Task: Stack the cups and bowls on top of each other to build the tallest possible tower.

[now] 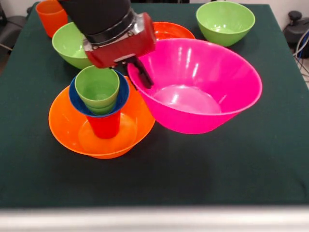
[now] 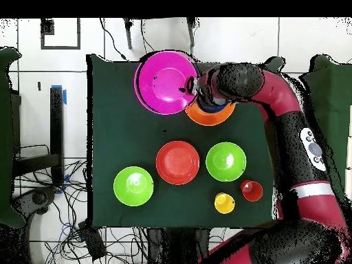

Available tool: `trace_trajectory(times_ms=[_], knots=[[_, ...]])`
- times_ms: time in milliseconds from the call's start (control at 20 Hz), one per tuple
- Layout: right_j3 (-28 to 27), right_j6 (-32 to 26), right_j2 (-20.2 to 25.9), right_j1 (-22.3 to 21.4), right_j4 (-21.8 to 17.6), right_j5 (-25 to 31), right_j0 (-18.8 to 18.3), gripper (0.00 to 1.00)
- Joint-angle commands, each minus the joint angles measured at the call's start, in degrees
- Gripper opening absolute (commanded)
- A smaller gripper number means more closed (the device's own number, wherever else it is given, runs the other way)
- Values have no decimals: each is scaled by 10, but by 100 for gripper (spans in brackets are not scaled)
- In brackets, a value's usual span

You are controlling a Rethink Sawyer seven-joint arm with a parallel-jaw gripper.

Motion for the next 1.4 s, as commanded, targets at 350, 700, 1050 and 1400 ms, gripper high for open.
trace_trajectory(times_ms=[350,700,1050,1400], knots=[[35,-160,60,26,-15,-34,-15,0],[-52,-67,-2,22,19,183,48,0],[-119,-37,-10,37,30,261,76,0],[-138,-114,2,43,6,244,54,0]])
